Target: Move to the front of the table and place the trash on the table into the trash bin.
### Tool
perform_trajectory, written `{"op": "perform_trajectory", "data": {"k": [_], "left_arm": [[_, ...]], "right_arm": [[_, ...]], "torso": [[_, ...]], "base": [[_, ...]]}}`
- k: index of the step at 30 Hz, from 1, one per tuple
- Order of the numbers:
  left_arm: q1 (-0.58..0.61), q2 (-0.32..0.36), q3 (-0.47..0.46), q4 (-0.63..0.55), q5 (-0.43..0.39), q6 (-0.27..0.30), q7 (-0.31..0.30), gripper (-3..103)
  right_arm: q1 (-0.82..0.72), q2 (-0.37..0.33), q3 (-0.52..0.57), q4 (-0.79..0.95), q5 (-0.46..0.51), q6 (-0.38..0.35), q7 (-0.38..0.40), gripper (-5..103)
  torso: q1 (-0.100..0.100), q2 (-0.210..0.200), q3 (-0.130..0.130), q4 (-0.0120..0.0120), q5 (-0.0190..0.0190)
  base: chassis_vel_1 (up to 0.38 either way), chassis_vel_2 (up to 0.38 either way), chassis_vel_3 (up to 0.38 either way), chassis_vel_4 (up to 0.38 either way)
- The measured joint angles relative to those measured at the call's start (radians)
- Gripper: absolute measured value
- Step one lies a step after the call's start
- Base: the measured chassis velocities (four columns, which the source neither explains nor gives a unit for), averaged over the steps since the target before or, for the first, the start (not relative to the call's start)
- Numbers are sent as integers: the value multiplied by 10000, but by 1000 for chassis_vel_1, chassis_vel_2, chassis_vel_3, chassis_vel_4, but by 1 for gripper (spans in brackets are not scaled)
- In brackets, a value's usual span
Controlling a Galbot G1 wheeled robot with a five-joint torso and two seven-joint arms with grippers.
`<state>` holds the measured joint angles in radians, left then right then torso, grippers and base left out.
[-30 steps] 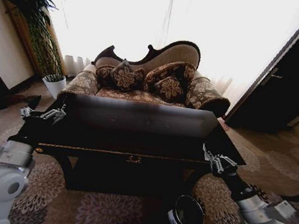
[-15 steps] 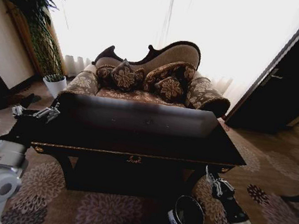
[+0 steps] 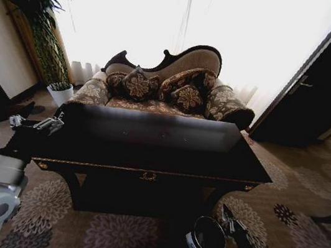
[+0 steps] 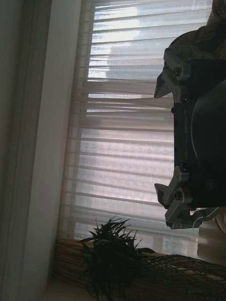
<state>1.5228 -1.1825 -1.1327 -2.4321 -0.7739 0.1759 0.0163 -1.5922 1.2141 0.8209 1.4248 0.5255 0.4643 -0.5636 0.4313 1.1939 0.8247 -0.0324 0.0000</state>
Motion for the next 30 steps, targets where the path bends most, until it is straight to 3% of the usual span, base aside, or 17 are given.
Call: {"op": "perform_trajectory", "data": {"k": [11,16,22,30], "left_arm": [[879,391,-1458,-384,-415,-36,-10,100],[1116,394,-1717,-473,-514,-54,-15,100],[1325,310,-1789,-562,-482,-81,-20,100],[1448,213,-1767,-585,-354,-94,-25,100]], "right_arm": [[2447,-493,-1522,-4305,-777,-504,887,0],[3023,-548,-1760,-5275,-946,-802,1190,0],[3778,-421,-2306,-6651,-164,-1895,1837,0],[4198,-21,-2474,-7360,-298,-2341,2309,0]], "torso": [[0,0,0,1,-3],[0,0,0,1,-1],[0,0,0,1,-1],[0,0,0,0,0]], "base": [[0,0,0,0],[0,0,0,0],[0,0,0,0],[0,0,0,0]]}}
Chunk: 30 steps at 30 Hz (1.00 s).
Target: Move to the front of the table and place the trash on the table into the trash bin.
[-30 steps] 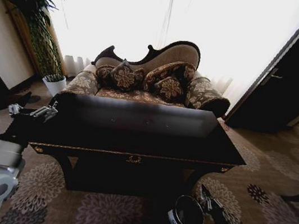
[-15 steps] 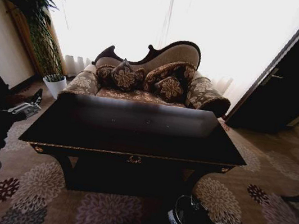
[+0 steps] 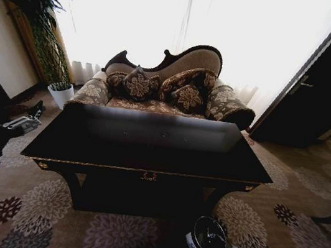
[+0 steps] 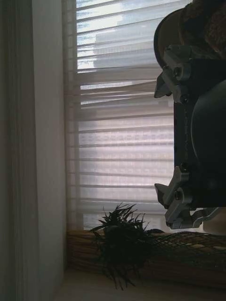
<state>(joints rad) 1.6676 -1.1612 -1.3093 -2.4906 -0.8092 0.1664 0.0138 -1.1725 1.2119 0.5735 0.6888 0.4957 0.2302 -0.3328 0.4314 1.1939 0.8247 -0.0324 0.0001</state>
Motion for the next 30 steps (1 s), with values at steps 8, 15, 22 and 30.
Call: {"op": "perform_trajectory", "data": {"k": [8,15,22,30], "left_arm": [[87,-82,-4,-6,56,-49,-1,100],[64,-96,22,-15,78,-52,-1,100],[8,-122,104,21,126,-52,-1,100],[-52,-110,138,89,132,-52,-1,100]], "right_arm": [[343,-60,-88,-323,-45,-228,258,0],[417,-186,-142,-339,-28,-405,308,8],[422,-184,-158,-329,-6,-458,295,35],[423,-200,-175,-323,-4,-462,293,62]], "torso": [[0,0,0,1,-3],[0,0,0,0,-2],[-1,0,0,0,-1],[-1,0,0,1,-1]], "base": [[0,0,0,0],[0,0,0,0],[0,0,0,0],[0,0,0,0]]}}
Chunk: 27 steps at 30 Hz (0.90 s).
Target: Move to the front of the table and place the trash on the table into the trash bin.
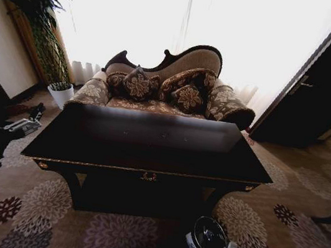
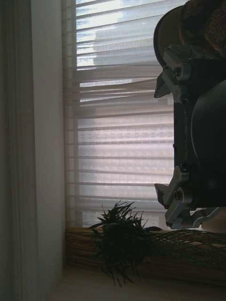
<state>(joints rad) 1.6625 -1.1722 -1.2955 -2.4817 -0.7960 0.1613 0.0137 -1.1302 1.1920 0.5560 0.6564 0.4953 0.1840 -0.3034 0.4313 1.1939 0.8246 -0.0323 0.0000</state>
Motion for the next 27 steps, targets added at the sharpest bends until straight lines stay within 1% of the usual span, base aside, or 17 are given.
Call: {"op": "perform_trajectory", "data": {"k": [1,4,5,7,8,9,10,12,16,20,25,27], "left_arm": [[-9,1,11,5,4,0,0,100],[-31,-2,41,5,12,-1,0,100],[-31,-2,41,5,12,-1,0,100],[-31,-5,43,0,13,0,0,100],[-31,-5,44,-4,13,0,0,100],[-23,-5,40,-20,13,0,1,100],[-23,-5,40,-20,13,0,1,100],[-3,-3,23,-33,12,-1,1,100],[33,11,-21,-54,0,-1,1,100],[54,10,-27,-76,-2,-5,2,100],[51,-1,-20,-84,-5,-8,2,100],[41,-9,1,-83,-4,-9,3,100]], "right_arm": [[-12,-13,2,1,0,0,0,62],[-75,-74,28,26,-9,0,0,79],[-75,-74,28,26,-9,0,0,79],[-110,-109,42,56,-14,0,0,89],[-125,-121,46,75,-14,0,0,89],[-158,-134,55,119,-11,0,0,95],[-158,-134,55,119,-11,0,0,95],[-204,-138,59,197,73,-13,-14,100],[-332,-105,60,380,552,-140,-154,100],[-407,-79,81,417,749,-162,-350,100],[-481,-49,143,507,792,-371,-130,100],[-535,-39,163,732,1221,-700,98,100]], "torso": [[0,0,0,0,0],[0,0,0,-1,0],[0,0,0,-1,0],[0,0,0,0,0],[0,0,0,0,0],[0,0,0,-1,0],[0,0,0,-1,0],[0,0,0,0,0],[1,0,-1,0,0],[0,0,0,0,0],[0,0,0,0,0],[0,0,0,-1,0]], "base": [[0,0,0,0],[0,0,0,0],[0,0,0,0],[0,0,0,0],[0,0,0,0],[0,0,0,0],[0,0,0,0],[0,0,0,0],[0,0,0,0],[0,0,0,0],[0,0,0,0],[0,0,0,0]]}}
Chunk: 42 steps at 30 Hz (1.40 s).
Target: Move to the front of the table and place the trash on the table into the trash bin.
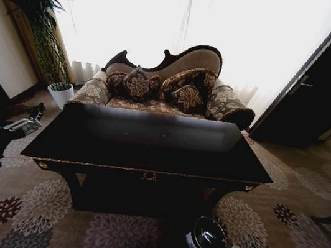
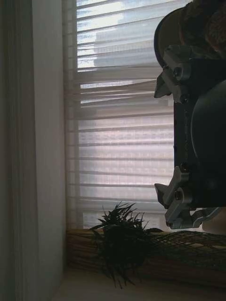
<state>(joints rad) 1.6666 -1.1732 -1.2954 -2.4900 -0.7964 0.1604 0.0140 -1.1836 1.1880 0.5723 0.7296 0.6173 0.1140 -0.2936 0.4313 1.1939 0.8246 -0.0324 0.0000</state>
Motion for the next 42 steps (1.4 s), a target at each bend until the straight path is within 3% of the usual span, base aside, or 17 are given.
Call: {"op": "perform_trajectory", "data": {"k": [7,11,15,25,37,42], "left_arm": [[-34,0,18,13,1,-3,2,100],[-64,-2,49,42,14,-4,6,100],[-71,-9,69,46,27,-4,8,100],[-71,-33,67,60,32,-5,10,100],[-559,-92,530,324,78,-6,11,100],[-950,-178,1165,547,287,-4,6,100]], "right_arm": [[-12,-26,-3,112,187,-199,148,100],[-31,20,-28,173,-501,-574,779,100],[-20,102,-34,192,-371,-799,1044,100],[-35,74,-61,242,-313,-875,1084,100],[-2200,-170,573,3173,-1437,389,569,100],[-3554,54,1395,5475,-2810,1255,389,100]], "torso": [[0,0,0,0,0],[0,0,0,0,0],[0,-1,0,0,0],[0,0,0,1,0],[0,0,0,-2,1],[0,0,0,1,0]], "base": [[0,0,0,0],[0,0,0,0],[0,0,0,0],[0,0,0,0],[0,0,0,0],[0,0,0,0]]}}
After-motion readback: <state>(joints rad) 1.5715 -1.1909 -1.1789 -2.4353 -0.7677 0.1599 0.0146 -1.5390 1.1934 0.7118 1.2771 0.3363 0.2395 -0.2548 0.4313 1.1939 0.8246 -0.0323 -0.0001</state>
